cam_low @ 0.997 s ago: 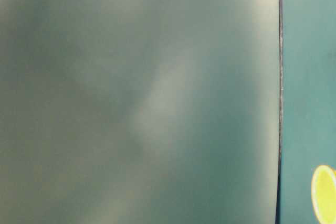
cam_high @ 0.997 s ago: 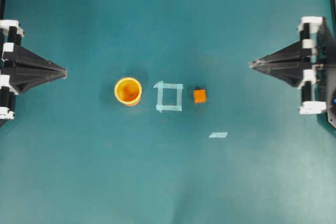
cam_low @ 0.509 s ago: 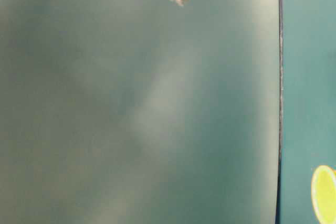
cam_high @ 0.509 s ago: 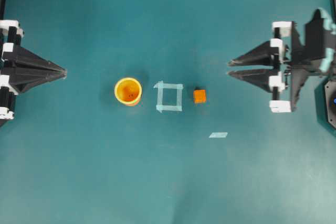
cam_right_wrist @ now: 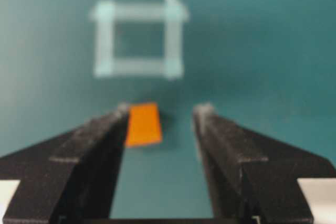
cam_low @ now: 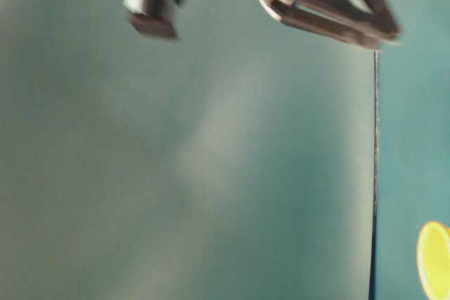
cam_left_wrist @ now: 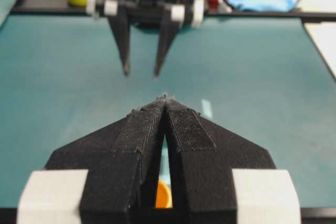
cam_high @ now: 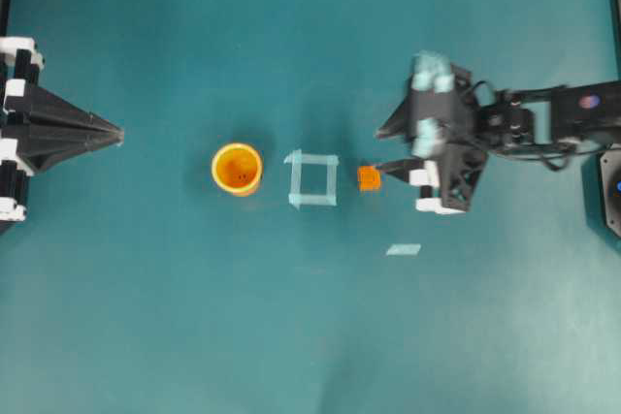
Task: Move the block to the right with right arm.
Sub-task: 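Lower the open right gripper around the orange block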
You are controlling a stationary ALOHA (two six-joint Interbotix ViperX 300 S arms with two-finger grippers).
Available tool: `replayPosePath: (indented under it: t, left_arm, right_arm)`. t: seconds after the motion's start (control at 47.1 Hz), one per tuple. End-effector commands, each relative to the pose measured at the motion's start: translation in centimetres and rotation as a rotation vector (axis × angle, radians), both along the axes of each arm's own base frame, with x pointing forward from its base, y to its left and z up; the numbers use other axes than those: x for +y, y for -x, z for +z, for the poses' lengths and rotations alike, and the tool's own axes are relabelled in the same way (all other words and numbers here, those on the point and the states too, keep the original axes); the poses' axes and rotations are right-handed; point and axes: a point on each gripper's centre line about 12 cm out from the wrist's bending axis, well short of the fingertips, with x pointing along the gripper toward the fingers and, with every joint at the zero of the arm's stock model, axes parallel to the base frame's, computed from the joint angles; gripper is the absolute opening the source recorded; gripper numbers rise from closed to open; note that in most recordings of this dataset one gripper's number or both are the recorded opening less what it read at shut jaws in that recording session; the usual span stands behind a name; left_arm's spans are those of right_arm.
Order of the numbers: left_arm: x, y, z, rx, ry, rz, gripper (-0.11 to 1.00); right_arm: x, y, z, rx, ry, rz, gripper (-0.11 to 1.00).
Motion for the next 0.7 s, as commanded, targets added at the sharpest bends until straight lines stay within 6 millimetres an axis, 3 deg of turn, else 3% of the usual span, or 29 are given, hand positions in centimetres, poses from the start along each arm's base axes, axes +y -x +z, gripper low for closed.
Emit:
replayPosePath:
  t: [0.0, 0.191, 0.679]
  left_arm:
    - [0.0, -0.2, 1.2, -0.029, -0.001, -0.002, 0.0]
    - [0.0, -0.2, 1.2, -0.031, -0.001, -0.002, 0.0]
    - [0.0, -0.2, 1.2, -0.032, -0.001, -0.002, 0.0]
  right_arm:
    - [-0.1, -1.2, 0.0, 0.01, 0.01, 0.008, 0.57]
    - [0.6, -1.7, -1.9, 0.061, 0.008, 0.029, 0.57]
    - [1.3, -1.5, -3.9, 0.061, -0.002, 0.042, 0.57]
